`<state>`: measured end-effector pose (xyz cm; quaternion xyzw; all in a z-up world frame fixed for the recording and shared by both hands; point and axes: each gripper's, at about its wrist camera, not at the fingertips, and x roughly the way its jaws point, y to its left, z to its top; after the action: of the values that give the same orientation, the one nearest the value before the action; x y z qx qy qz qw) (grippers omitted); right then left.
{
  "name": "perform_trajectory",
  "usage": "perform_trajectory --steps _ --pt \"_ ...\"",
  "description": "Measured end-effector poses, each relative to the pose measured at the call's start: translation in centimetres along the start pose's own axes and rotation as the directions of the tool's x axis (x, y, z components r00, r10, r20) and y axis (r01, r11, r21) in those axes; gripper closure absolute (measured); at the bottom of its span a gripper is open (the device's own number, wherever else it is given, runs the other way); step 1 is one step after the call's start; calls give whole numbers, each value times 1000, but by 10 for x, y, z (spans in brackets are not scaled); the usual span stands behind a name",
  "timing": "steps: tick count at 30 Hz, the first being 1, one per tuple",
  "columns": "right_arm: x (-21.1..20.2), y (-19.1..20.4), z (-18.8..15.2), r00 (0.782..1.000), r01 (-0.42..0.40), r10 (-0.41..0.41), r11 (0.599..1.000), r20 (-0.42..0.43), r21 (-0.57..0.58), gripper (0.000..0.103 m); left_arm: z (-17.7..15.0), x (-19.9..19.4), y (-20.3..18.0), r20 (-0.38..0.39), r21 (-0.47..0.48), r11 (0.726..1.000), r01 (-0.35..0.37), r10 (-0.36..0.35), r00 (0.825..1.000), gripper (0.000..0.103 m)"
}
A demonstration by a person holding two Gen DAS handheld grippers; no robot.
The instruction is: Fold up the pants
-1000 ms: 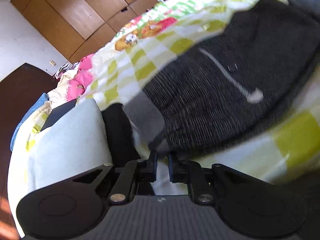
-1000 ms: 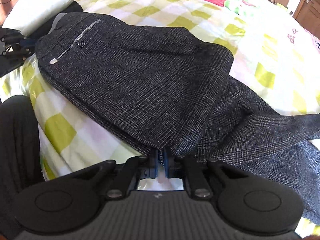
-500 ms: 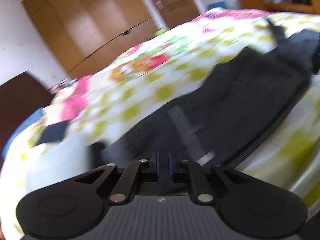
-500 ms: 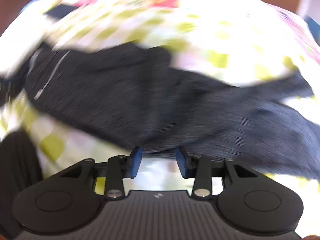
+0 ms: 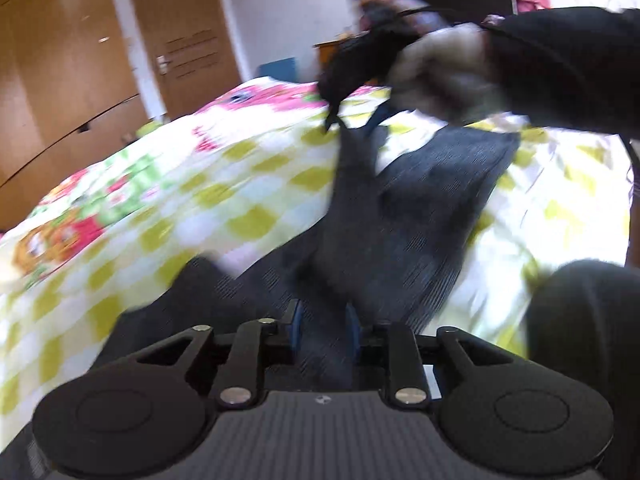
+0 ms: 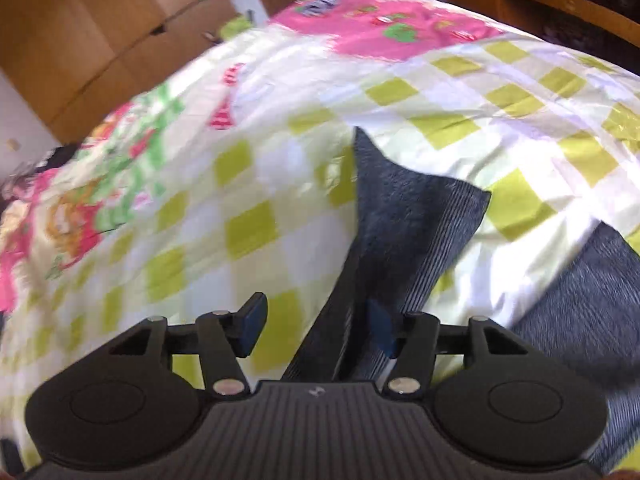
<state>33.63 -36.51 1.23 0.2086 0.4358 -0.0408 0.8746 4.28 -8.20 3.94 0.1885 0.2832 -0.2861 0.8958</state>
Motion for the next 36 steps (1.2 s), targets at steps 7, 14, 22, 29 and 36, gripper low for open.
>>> perform_trajectory --steps 7,14,22,29,36 --pt "12 -40 16 995 -98 95 988 33 122 99 17 61 -15 -70 22 1000 10 -9 998 64" --pt "-127 -116 -24 890 -384 324 911 320 147 99 28 52 -21 -39 56 998 7 -5 999 67" --pt "-96 -227 -108 960 -231 142 888 240 397 96 18 75 -68 -118 204 977 57 -33 993 71" --pt "-78 -257 -98 936 -321 186 797 299 512 90 32 86 -71 -153 212 976 57 -24 988 71" --pt "-107 -258 -98 910 -345 181 830 373 438 99 38 90 -85 -137 255 965 62 -27 990 71"
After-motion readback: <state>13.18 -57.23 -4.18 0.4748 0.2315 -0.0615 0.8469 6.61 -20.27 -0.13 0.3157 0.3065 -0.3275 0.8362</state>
